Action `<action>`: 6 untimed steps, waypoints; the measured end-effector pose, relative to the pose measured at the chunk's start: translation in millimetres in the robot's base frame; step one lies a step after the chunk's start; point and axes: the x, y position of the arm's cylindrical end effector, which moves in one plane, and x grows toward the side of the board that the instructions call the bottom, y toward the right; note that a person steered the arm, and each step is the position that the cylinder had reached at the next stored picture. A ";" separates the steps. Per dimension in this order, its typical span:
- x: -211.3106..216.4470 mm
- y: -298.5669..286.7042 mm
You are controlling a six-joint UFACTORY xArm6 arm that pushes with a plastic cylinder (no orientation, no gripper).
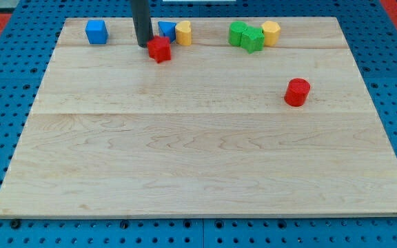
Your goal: Place the red star towards the left side of the red circle
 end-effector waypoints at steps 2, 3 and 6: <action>29.1 150.7; 52.4 106.2; 88.0 162.0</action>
